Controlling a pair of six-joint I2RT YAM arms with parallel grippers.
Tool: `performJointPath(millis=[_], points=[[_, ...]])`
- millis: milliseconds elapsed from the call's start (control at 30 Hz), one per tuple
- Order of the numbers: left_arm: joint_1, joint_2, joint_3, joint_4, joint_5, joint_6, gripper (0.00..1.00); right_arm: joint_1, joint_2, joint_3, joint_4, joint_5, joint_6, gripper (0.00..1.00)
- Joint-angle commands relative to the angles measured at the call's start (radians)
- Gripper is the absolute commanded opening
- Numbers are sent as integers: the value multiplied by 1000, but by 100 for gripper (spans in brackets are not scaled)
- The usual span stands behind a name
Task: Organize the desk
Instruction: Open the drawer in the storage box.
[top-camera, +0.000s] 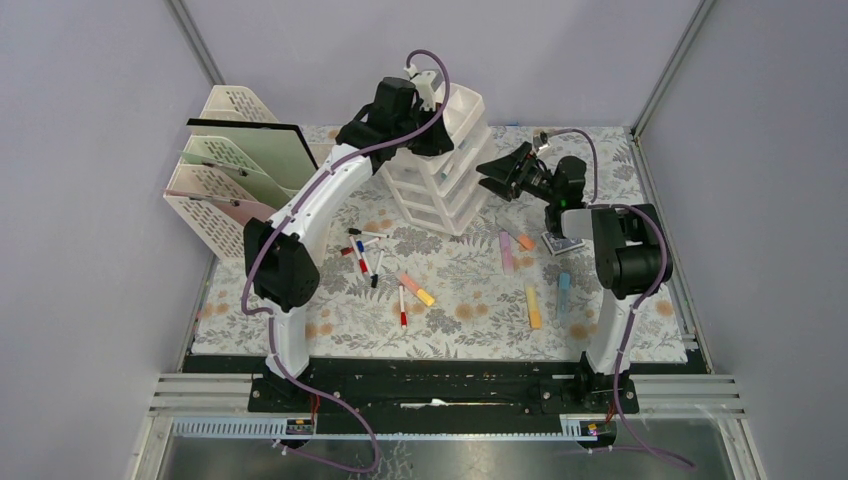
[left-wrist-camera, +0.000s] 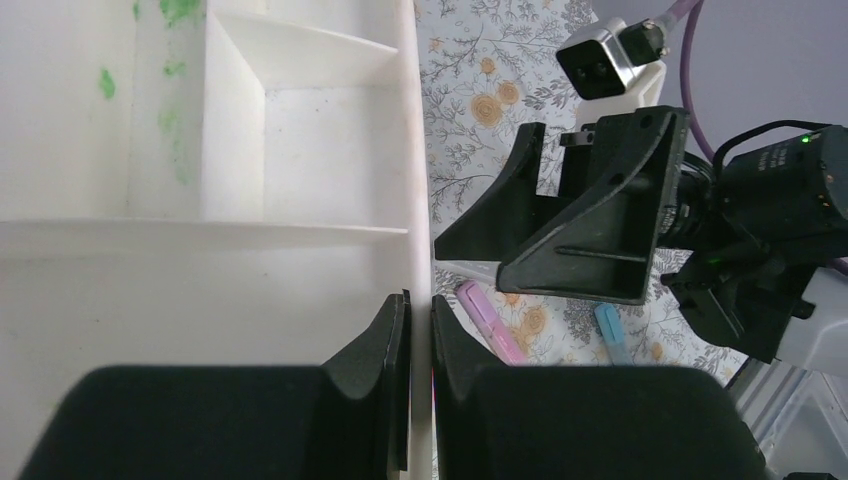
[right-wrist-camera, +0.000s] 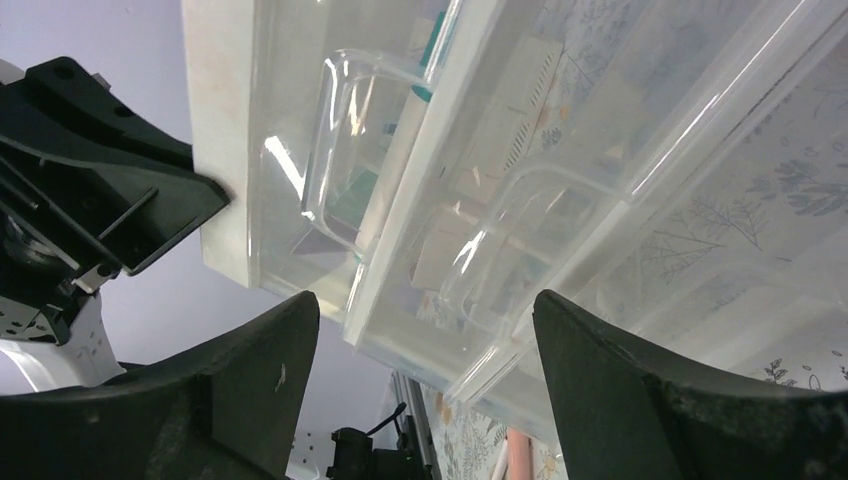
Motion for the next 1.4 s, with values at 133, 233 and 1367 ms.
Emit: performJointPath(millis=[133,233,1367], points=[[1,-101,5,153,60,-26,0,40,80,109,52,9,40,85],[1,-106,0,153,63,-29,0,48,103,131,75,11,68,85],[10,-7,-74,68,-46,114,0,16,111,130,395,-20,378,54]])
